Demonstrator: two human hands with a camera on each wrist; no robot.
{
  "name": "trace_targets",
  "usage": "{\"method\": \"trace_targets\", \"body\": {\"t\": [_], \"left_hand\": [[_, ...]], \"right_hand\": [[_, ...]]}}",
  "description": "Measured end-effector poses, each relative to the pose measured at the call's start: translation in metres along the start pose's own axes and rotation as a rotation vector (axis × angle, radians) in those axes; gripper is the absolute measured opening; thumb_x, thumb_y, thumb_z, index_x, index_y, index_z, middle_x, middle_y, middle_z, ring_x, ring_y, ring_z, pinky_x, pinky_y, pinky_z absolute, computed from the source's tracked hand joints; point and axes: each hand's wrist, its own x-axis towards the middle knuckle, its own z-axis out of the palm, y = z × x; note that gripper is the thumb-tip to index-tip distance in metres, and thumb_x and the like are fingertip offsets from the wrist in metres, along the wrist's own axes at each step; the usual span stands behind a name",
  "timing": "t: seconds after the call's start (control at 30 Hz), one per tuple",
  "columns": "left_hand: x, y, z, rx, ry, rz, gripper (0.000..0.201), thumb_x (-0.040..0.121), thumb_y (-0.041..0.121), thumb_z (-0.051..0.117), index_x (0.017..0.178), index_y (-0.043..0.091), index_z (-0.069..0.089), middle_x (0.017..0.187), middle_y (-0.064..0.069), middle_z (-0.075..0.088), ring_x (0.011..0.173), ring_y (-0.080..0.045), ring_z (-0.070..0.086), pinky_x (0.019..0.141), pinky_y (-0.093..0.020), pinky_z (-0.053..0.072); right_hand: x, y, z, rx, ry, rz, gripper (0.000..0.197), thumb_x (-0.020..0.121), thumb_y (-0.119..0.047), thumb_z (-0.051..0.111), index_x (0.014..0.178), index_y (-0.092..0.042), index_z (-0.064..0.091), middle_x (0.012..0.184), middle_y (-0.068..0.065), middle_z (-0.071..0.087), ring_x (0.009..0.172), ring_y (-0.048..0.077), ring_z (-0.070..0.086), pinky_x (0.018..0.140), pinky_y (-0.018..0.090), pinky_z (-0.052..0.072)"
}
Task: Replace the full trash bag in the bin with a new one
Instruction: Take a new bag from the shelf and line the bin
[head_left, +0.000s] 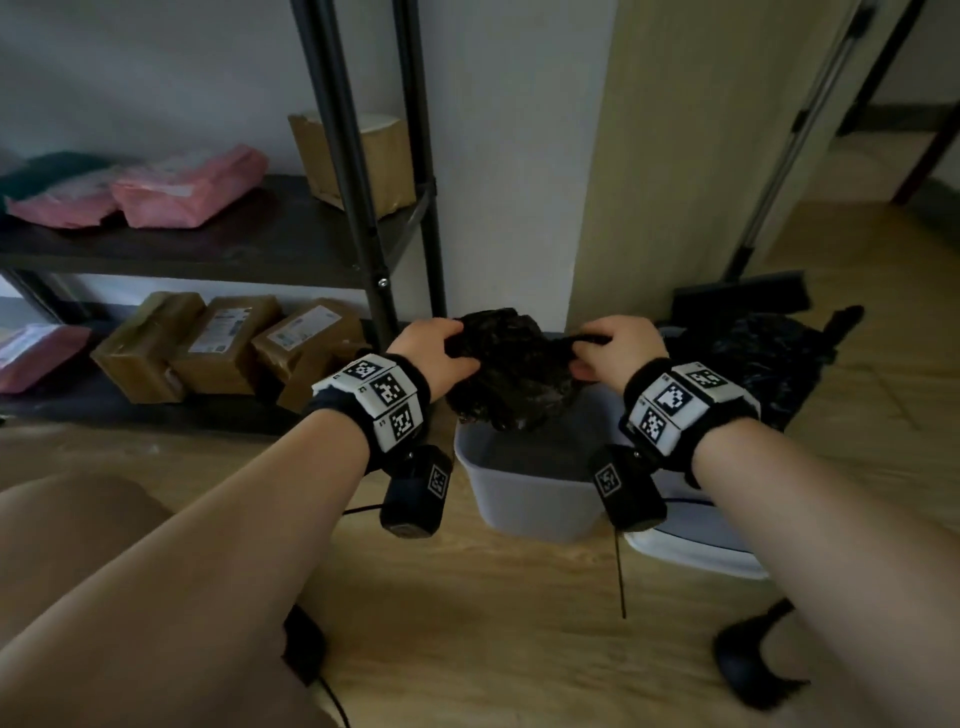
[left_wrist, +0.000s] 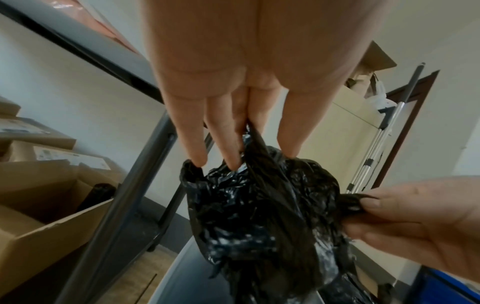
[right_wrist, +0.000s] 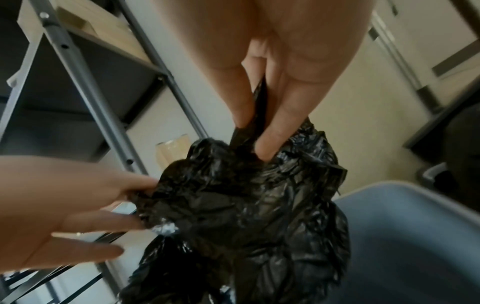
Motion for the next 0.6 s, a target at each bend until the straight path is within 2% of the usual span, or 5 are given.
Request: {"method": "trace_targets", "body": {"t": [0.2, 0.27, 0.37, 0.53, 0.6], "left_hand": [[0.010, 0.027, 0.005, 0.097, -0.059, 0.027, 0.059, 0.092, 0.029, 0.057, 0.143, 0.008, 0.036, 0.141, -0.014, 0.048, 0.128, -0.027, 0.048, 0.099, -0.029, 0.040], [0.021, 0.028, 0.010, 0.108, -0.068, 0.037, 0.057, 0.090, 0.030, 0.059, 0.140, 0.009, 0.040, 0.136, -0.014, 0.052, 0.123, -0.027, 0.051, 0.093, -0.028, 0.042], [0.039, 0.023, 0.020, 0.154, -0.072, 0.022, 0.059, 0.086, 0.036, 0.062, 0.136, 0.010, 0.044, 0.134, -0.015, 0.050, 0.119, -0.030, 0.053, 0.096, -0.032, 0.045], [0.061, 0.023, 0.033, 0.256, -0.040, 0.070, 0.045, 0.083, 0.044, 0.059, 0.118, 0.016, 0.058, 0.123, -0.017, 0.048, 0.113, -0.033, 0.052, 0.096, -0.037, 0.044], [0.064, 0.034, 0.040, 0.243, -0.084, 0.159, 0.043, 0.086, 0.043, 0.059, 0.117, 0.014, 0.061, 0.121, -0.014, 0.056, 0.113, -0.029, 0.054, 0.097, -0.036, 0.045]], "right_hand": [[-0.002, 0.015, -0.046, 0.170, 0.151, 0.152, 0.026, 0.092, -0.016, 0.056, 0.067, -0.013, 0.052, 0.083, 0.019, 0.067, 0.087, 0.035, 0.070, 0.084, 0.048, 0.056], [0.001, 0.019, -0.051, 0.173, 0.169, 0.190, 0.034, 0.093, -0.022, 0.054, 0.061, -0.012, 0.048, 0.072, 0.011, 0.058, 0.086, 0.033, 0.065, 0.080, 0.040, 0.055], [0.007, 0.025, -0.057, -0.172, 0.215, 0.168, 0.047, 0.092, -0.038, 0.049, 0.052, -0.015, 0.044, 0.068, 0.007, 0.051, 0.080, 0.026, 0.053, 0.070, 0.028, 0.037], [0.021, 0.028, -0.057, -0.239, 0.119, 0.143, 0.052, 0.098, -0.038, 0.040, 0.054, -0.010, 0.038, 0.060, 0.006, 0.041, 0.076, 0.026, 0.049, 0.068, 0.030, 0.032], [0.024, 0.029, -0.051, -0.143, 0.074, 0.183, 0.048, 0.099, -0.036, 0.038, 0.066, -0.004, 0.052, 0.072, 0.011, 0.053, 0.086, 0.028, 0.053, 0.075, 0.031, 0.037]]}}
